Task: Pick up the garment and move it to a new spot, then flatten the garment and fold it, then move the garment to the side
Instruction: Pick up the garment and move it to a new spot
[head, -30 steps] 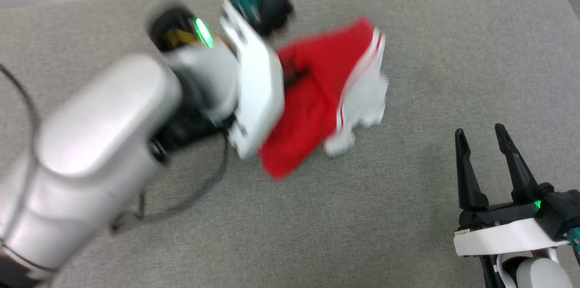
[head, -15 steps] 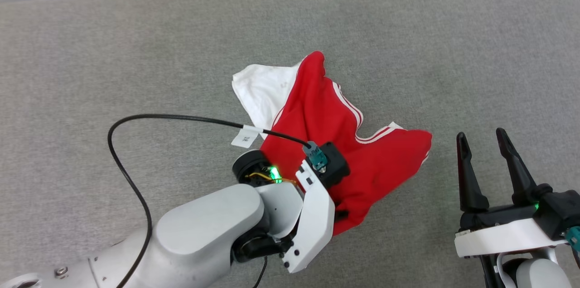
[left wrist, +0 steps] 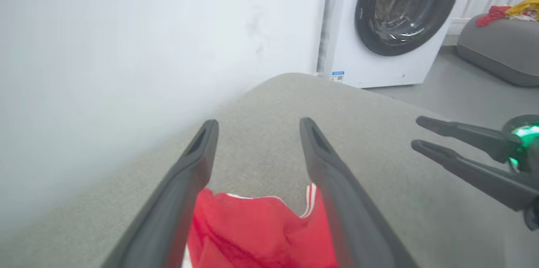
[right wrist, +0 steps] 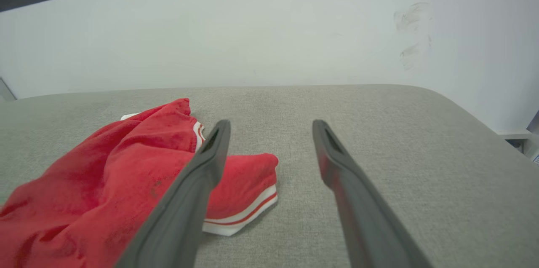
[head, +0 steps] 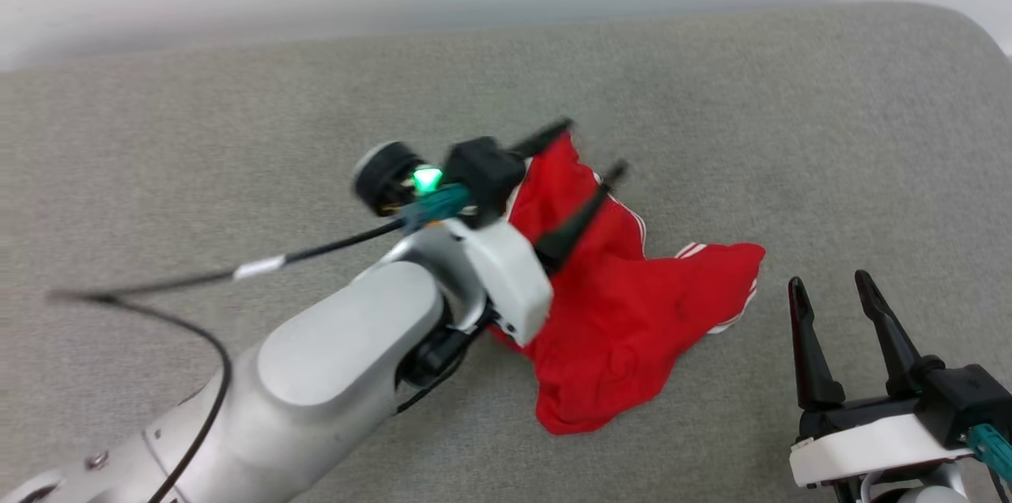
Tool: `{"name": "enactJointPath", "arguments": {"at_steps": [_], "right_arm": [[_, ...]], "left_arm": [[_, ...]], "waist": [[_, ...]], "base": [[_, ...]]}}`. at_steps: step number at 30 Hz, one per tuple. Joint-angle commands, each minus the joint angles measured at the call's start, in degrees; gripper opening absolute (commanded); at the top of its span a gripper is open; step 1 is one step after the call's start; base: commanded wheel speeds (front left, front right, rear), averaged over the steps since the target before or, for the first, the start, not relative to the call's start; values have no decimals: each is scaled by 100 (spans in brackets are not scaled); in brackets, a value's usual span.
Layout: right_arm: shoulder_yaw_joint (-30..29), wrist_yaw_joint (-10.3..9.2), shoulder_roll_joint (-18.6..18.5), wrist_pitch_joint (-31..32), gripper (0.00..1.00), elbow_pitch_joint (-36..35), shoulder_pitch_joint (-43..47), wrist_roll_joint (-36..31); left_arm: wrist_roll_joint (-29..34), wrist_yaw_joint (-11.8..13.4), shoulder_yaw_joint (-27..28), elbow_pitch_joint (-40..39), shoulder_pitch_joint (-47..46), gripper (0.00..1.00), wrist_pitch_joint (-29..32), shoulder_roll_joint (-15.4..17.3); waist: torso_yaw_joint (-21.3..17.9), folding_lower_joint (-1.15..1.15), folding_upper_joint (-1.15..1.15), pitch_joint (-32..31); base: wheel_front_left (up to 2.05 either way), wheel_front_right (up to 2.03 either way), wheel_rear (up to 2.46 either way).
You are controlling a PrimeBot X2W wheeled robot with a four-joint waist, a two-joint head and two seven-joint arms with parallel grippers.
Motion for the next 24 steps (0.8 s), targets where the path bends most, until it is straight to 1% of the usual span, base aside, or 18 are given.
{"name": "enactJointPath", "arguments": {"at_steps": [1, 4, 7, 9, 10, 11, 14, 16, 19, 21, 24], "right_arm": [[-3, -4, 9, -10, 100, 11, 92, 4], [-35, -4, 9, -11, 100, 14, 145, 1], [-70, -4, 8, -10, 100, 11, 210, -2], [-86, -4, 9, -10, 100, -10, 233, -4], [-94, -4, 9, -10, 100, -14, 233, -6], [-94, -4, 9, -10, 100, -14, 233, -6], [-100, -4, 9, -11, 100, -28, 261, 2], [-116, -4, 8, -10, 100, -40, 285, 39], [-122, -4, 8, -11, 100, -45, 315, 61], [-126, -4, 9, -10, 100, -56, 323, 78], [-142, -4, 8, -10, 100, -71, 338, 109]], "left_arm": [[116, 314, 177, 119, 201, 100, -386, 39], [280, 917, 542, 256, 472, 100, -736, 130], [452, 1432, 998, 196, 836, 100, -836, 258], [722, 1756, 1396, -44, 1077, 100, -848, 349], [832, 1900, 1637, -169, 1298, 100, -849, 369], [832, 1900, 1637, -169, 1298, 100, -849, 369], [1241, 2256, 2331, -571, 1932, 100, -840, 499], [1458, 2406, 2758, -785, 2391, 100, -840, 537], [1736, 2477, 3234, -1014, 3091, 100, -841, 574], [1884, 2451, 3517, -1139, 3501, 100, -842, 550], [2136, 2344, 3794, -1343, 4033, 100, -842, 397]], "waist": [[111, 0, 0, -131], [198, 0, 0, -225], [287, 0, 0, -295], [345, 0, 0, -325], [368, 0, 0, -343], [368, 0, 0, -343], [408, 0, 0, -389], [423, 0, 0, -419], [435, 0, 0, -470], [435, 0, 0, -494], [445, 0, 0, -521]], "base": [[0, 0, 0], [0, 0, 0], [0, 0, 0], [0, 0, 0], [0, 0, 0], [0, 0, 0], [0, 0, 0], [0, 0, 0], [0, 0, 0], [0, 0, 0], [0, 0, 0]]}}
